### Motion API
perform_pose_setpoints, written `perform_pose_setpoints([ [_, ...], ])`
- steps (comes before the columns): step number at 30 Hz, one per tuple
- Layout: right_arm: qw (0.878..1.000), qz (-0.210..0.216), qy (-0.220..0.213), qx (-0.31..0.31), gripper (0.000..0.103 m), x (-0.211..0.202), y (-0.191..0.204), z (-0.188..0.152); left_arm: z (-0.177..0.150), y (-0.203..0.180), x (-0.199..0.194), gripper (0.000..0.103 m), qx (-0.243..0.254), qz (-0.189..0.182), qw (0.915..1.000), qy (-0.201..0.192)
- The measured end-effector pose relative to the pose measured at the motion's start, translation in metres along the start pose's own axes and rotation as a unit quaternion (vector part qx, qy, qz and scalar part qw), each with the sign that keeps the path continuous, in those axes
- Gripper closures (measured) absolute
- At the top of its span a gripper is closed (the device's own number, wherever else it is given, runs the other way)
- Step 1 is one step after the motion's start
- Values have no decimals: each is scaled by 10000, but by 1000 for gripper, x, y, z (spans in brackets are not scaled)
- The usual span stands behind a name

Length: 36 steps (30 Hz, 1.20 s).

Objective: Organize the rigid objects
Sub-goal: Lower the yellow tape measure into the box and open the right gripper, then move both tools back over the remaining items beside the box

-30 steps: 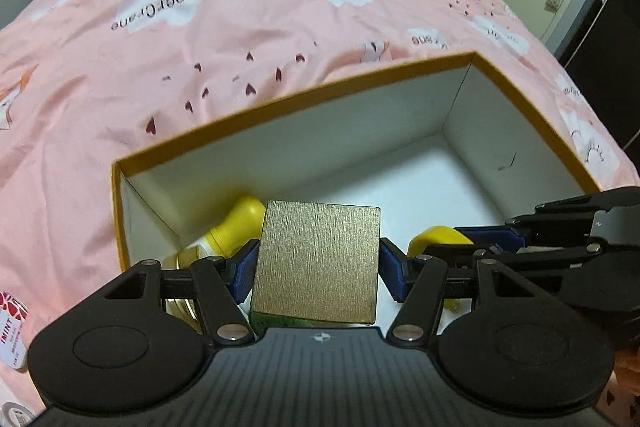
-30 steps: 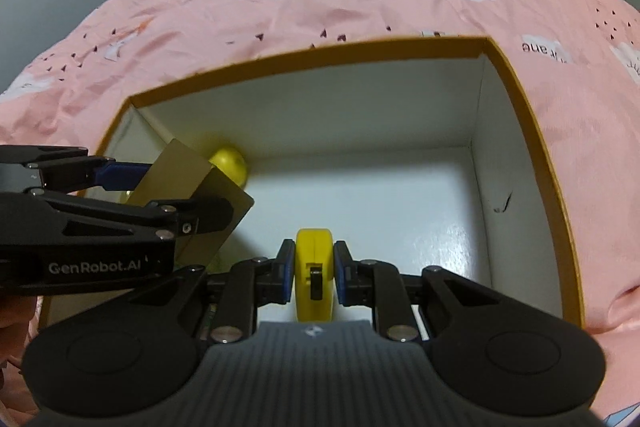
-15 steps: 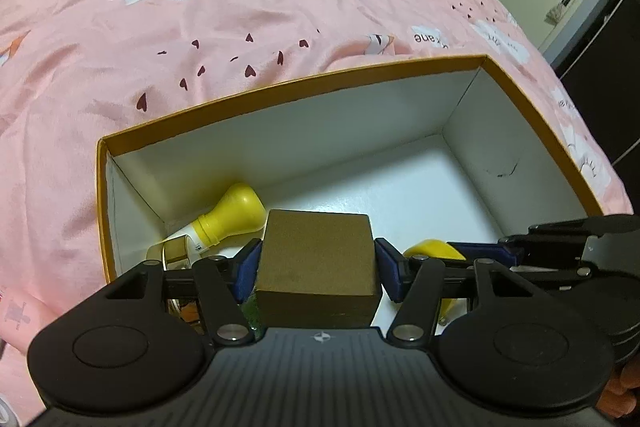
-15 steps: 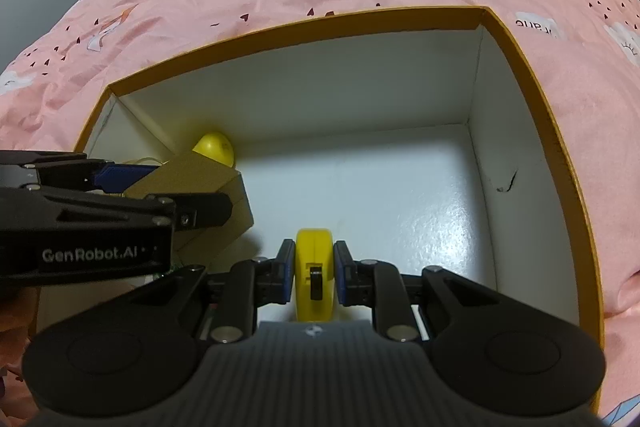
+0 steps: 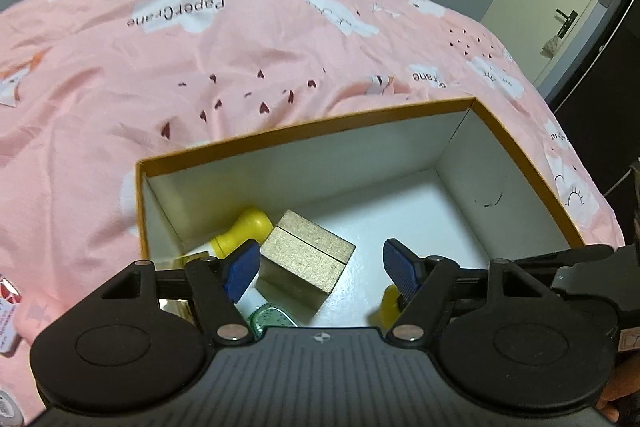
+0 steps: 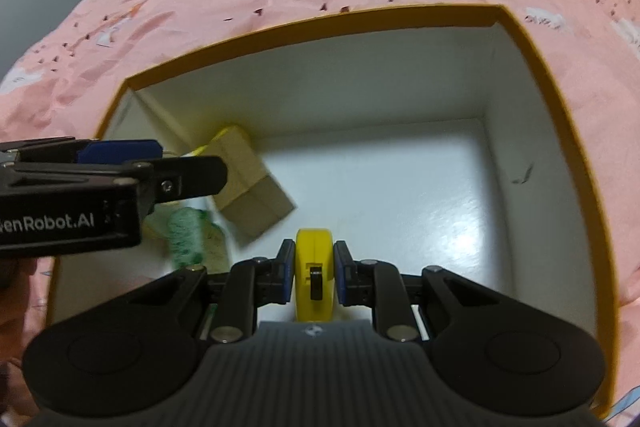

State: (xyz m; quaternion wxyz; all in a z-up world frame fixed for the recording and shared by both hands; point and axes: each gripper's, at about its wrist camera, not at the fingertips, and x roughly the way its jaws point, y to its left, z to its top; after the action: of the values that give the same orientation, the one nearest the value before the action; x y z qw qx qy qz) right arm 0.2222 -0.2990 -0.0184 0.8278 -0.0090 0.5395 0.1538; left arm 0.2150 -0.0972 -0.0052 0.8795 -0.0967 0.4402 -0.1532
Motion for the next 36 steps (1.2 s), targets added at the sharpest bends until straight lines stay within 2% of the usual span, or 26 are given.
perform_pose_setpoints([
  [8,9992,253,307,75,84,13,9,-2,-4,0,-4,20,43,65,10000,10],
  [13,9992,22,402,-48,84,16,13,-5,-7,0,-3,20,50,49,9999,84],
  [23,9971,-657,240,-283,79,7,9,-8,-10,-5,-6,21,116,17,9999,66],
  [27,9970,-706,146,-290,79,3,8,-8,-10,-7,-8,21,138,5,9999,13],
  [29,9971,-687,27,-340,77,-2,10,-8,-10,-8,-11,21,158,1,9999,-42],
  [31,9973,-599,-110,-418,63,-8,15,-10,-10,-9,-15,21,173,-12,9998,-123],
  [36,9944,-504,-450,-812,54,-24,32,-14,-9,-15,-32,21,237,-34,9989,-408],
])
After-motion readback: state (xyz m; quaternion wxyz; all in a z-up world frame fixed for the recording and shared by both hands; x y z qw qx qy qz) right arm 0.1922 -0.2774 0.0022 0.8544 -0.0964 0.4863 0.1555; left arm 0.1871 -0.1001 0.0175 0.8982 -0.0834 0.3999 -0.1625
